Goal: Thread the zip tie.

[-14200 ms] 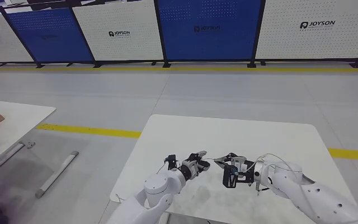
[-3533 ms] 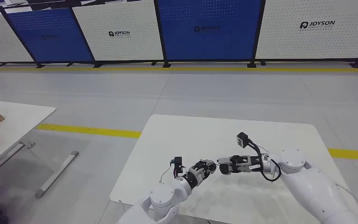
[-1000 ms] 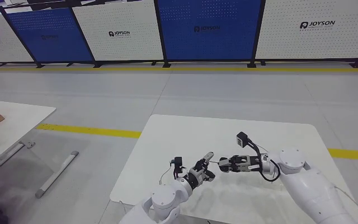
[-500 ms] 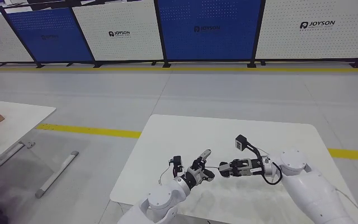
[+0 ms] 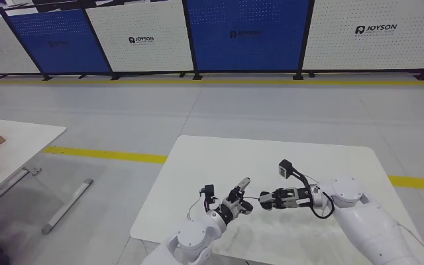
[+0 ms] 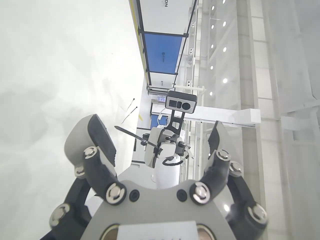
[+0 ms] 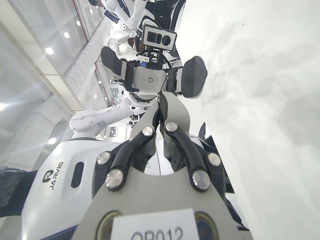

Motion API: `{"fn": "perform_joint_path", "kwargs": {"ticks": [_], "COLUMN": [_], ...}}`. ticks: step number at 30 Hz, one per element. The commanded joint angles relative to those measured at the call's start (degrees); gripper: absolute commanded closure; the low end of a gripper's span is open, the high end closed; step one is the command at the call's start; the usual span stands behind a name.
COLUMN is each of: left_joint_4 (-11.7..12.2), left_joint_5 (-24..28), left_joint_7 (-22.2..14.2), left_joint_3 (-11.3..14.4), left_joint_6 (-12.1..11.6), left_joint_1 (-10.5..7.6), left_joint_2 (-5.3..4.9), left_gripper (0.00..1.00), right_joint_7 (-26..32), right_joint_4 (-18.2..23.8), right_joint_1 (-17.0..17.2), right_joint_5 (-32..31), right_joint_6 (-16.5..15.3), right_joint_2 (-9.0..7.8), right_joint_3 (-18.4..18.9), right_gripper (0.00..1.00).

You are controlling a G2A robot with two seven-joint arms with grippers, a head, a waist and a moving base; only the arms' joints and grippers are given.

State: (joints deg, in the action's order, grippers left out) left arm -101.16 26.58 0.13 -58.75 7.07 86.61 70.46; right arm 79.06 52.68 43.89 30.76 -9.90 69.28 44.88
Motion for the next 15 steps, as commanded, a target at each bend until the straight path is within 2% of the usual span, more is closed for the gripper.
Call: {"fn": "perform_joint_path", "kwargs": {"ticks": [1, 7, 8, 9, 11, 13, 15], "left_joint_4": [0.0, 0.6, 0.5, 0.5, 0.4, 0.3, 0.3], "left_joint_5": [-0.1, -2.3, -2.6, -3.1, -3.5, -3.6, -3.3], "left_joint_7": [-0.1, -1.4, -1.5, -1.9, -2.1, -2.4, -3.0], "left_joint_3": [0.0, -0.1, -0.1, 0.0, -0.1, -0.1, -0.2], "left_joint_6": [0.0, -2.9, -3.1, -3.0, -3.1, -3.0, -2.9], "left_joint_1": [-0.02, 0.38, 0.58, 0.72, 1.01, 1.11, 1.15], "left_joint_2": [0.00, -0.11, -0.13, -0.17, -0.23, -0.25, -0.25], "left_gripper": [0.00, 0.00, 0.22, 0.52, 0.66, 0.85, 0.97], "right_joint_7": [0.0, 0.0, 0.0, 0.0, 0.0, 0.0, 0.0], "right_joint_4": [0.0, 0.0, 0.0, 0.0, 0.0, 0.0, 0.0], "right_joint_1": [0.0, 0.0, 0.0, 0.0, 0.0, 0.0, 0.0], "right_joint_5": [0.0, 0.0, 0.0, 0.0, 0.0, 0.0, 0.0], "right_joint_6": [0.0, 0.0, 0.0, 0.0, 0.0, 0.0, 0.0], "right_joint_2": [0.00, 0.00, 0.00, 0.00, 0.00, 0.00, 0.00], "right_joint_3": [0.0, 0.0, 0.0, 0.0, 0.0, 0.0, 0.0], "right_gripper": [1.00, 1.00, 1.00, 1.00, 1.00, 1.00, 1.00]}}
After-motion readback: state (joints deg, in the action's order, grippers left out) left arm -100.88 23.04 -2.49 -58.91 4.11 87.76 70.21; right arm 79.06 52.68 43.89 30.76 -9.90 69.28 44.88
